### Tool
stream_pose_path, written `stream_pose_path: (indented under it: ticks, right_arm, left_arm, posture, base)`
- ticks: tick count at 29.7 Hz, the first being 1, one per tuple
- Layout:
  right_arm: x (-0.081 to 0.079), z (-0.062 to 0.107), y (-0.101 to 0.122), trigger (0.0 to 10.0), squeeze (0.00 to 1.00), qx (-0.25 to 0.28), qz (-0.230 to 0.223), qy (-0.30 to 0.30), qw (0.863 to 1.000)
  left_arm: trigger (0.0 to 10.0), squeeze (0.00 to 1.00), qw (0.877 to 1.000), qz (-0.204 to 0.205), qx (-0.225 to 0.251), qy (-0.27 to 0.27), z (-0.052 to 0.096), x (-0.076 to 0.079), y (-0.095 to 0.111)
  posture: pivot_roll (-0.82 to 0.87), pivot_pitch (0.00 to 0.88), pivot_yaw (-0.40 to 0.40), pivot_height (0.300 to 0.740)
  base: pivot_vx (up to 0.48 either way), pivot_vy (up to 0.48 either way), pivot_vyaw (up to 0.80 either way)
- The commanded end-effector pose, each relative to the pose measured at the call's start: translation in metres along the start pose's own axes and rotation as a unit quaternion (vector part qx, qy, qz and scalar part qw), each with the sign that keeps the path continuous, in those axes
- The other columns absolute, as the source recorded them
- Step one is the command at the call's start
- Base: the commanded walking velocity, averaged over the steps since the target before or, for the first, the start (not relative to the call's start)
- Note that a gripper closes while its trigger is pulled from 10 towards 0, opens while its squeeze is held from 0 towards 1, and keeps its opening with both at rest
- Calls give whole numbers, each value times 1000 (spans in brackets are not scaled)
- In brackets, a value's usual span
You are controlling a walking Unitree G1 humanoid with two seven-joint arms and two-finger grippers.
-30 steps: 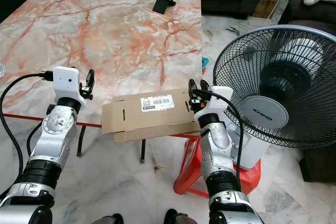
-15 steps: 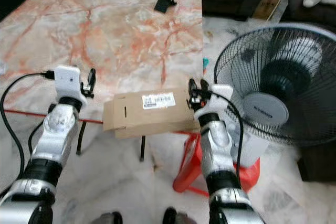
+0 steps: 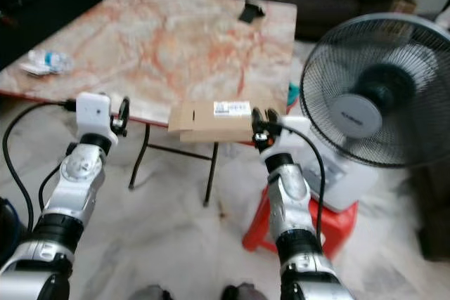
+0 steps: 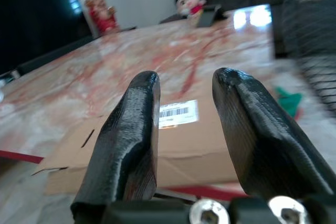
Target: Picking trash to rubbish bin
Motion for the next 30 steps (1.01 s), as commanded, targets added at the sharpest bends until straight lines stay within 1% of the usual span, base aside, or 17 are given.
stream_pose_path:
  ticks: [1, 4, 6, 7, 8, 9, 10, 16, 18, 19, 20, 21, 24, 26, 27, 29, 30]
  right_arm:
    - [2, 0, 2, 10000, 0, 2, 1, -3, 1000]
    - [4, 1, 0, 10000, 0, -1, 1, -5, 1000]
    - [6, 3, -3, 10000, 0, -10, 2, -8, 1000]
    - [8, 4, -5, 10000, 0, -15, 2, -11, 1000]
    - [10, 6, -9, 10000, 0, -24, 3, -16, 1000]
    - [10, 6, -9, 10000, 0, -24, 3, -16, 1000]
    - [13, 9, -12, 10000, 0, -31, 5, -20, 999]
    - [20, 18, -25, 10000, 0, -58, 3, -29, 998]
    - [23, 24, -38, 10000, 0, -88, 3, -39, 995]
    - [27, 29, -46, 10000, 0, -110, 3, -46, 993]
    - [27, 29, -46, 10000, 0, -110, 3, -46, 993]
    - [31, 36, -56, 10000, 0, -136, 5, -53, 989]
    - [37, 52, -77, 10000, 0, -194, 5, -67, 979]
    - [42, 66, -91, 10000, 0, -236, 10, -76, 969]
    - [48, 83, -104, 10000, 0, -277, 14, -92, 956]
    - [55, 104, -118, 10000, 0, -322, 18, -113, 940]
    - [58, 110, -121, 10000, 0, -333, 20, -120, 935]
  left_arm:
    - [10000, 0, 1000, -6, 7, -6, -2, 2, 4]
    - [10000, 0, 1000, -5, 1, -13, -1, 4, 0]
    - [10000, 0, 999, -7, -17, -26, 2, 7, -9]
    - [10000, 0, 999, -20, -29, -28, 3, 8, -14]
    - [10000, 0, 997, -50, -40, -33, 6, 6, -21]
    - [10000, 0, 997, -50, -40, -33, 6, 6, -21]
    - [10000, 0, 996, -75, -42, -31, 8, 3, -23]
    - [10000, 0, 997, -65, -46, -26, 11, -5, -26]
    - [10000, 0, 996, -46, -76, -33, 15, 1, -40]
    - [10000, 0, 990, -40, -120, -58, 19, 10, -56]
    - [10000, 0, 990, -40, -120, -58, 19, 10, -56]
    - [10000, 0, 978, -56, -174, -98, 27, 22, -76]
    - [10000, 0, 947, -123, -244, -167, 46, 39, -104]
    - [10000, 0, 940, -113, -260, -192, 54, 51, -111]
    - [10000, 0, 927, -125, -281, -213, 65, 59, -121]
    - [10000, 0, 906, -142, -327, -229, 84, 62, -138]
    - [10000, 0, 901, -143, -338, -230, 89, 62, -142]
  posture:
    - [69, 113, -64, 740]
    - [70, 122, -68, 740]
    - [68, 128, -71, 740]
    - [69, 128, -72, 740]
    - [63, 133, -74, 740]
    - [63, 133, -74, 740]
    - [63, 134, -75, 740]
    - [73, 140, -79, 740]
    - [78, 143, -82, 740]
    - [80, 143, -86, 740]
    - [80, 143, -86, 740]
    - [83, 138, -88, 740]
    - [82, 135, -91, 740]
    - [87, 130, -93, 740]
    - [91, 127, -96, 740]
    - [80, 126, -96, 740]
    - [80, 126, -96, 740]
  base:
    - [0, 0, 0]
    - [0, 0, 0]
    - [0, 0, 0]
    - [0, 0, 0]
    - [0, 0, 0]
    - [0, 0, 0]
    - [0, 0, 0]
    - [0, 0, 0]
    - [0, 0, 0]
    - [0, 0, 0]
    - [0, 0, 0]
    - [0, 0, 0]
    - [0, 0, 0]
    - [0, 0, 0]
    - [0, 0, 0]
    - [0, 0, 0]
    - [0, 0, 0]
Point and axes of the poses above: a point about 5 cm out from each wrist's last joint towards the gripper, its own z axis pointing back from the gripper into the wrist, its own y axis along the axis of the wrist's last joint, x = y × z, the point moved 2 cm from there along -z, pointing out of the wrist towards the gripper, and after that the axes turned 3 degrees about -z, right-handed, at the moved point
